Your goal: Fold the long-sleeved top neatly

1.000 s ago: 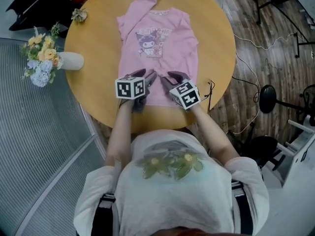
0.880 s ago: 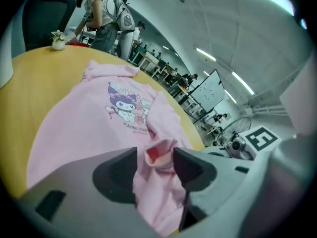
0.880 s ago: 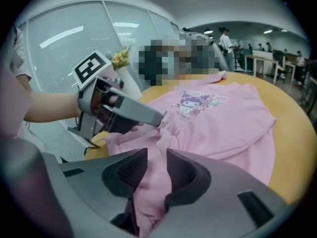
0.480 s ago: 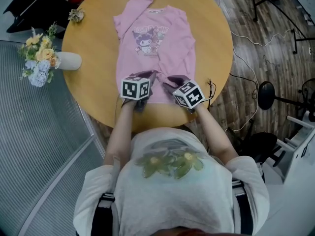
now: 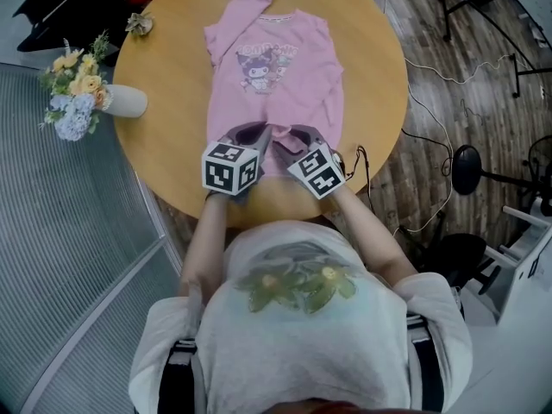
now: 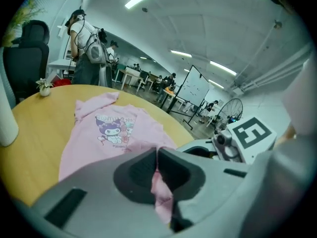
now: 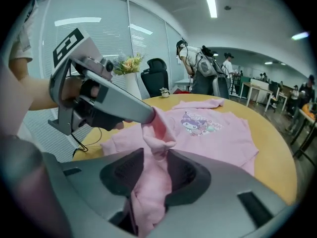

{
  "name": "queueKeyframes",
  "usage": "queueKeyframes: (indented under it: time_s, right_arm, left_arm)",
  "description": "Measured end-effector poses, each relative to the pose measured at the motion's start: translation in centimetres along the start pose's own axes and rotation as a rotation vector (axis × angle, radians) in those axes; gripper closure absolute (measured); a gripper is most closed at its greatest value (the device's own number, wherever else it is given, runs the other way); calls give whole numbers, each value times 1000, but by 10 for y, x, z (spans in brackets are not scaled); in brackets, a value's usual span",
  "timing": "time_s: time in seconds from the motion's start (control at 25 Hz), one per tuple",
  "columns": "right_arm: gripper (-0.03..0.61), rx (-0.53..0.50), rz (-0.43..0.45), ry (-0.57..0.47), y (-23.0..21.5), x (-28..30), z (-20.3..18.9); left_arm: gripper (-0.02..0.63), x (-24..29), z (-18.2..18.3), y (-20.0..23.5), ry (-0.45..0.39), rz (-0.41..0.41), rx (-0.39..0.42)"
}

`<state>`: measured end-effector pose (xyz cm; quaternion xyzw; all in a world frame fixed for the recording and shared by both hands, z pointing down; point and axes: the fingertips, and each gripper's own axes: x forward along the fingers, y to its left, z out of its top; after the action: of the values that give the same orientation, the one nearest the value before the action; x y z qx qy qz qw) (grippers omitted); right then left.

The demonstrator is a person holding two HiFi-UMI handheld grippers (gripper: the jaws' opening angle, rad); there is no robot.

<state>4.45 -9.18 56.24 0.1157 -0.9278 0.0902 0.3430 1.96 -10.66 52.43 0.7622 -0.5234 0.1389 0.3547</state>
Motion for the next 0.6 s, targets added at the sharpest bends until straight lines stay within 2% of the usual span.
queueKeyframes:
  time_s: [0.04, 0.08, 0.2, 0.28, 0.48, 0.6]
  right_arm:
    - [468, -1, -23, -14, -3, -3, 3]
    - [523, 0, -42, -25, -6, -6, 6]
    - [532, -29, -87, -33, -21, -23, 11]
    - [532, -87, -138, -48, -36, -44, 20]
    - [532, -296, -286, -143, -59, -113, 65]
    - [532, -450, -377, -145, -57, -146, 76]
  left_arm:
    - [598, -2, 1, -1, -1, 4, 5]
    - [598, -3, 1, -2, 0, 6, 10]
    - [598, -1, 4, -11, 3, -15, 24]
    - [598, 0, 13, -28, -15, -50, 53]
    - [598, -12, 62, -82, -131, -147, 151]
    - [598, -22, 78, -109, -170, -189, 203]
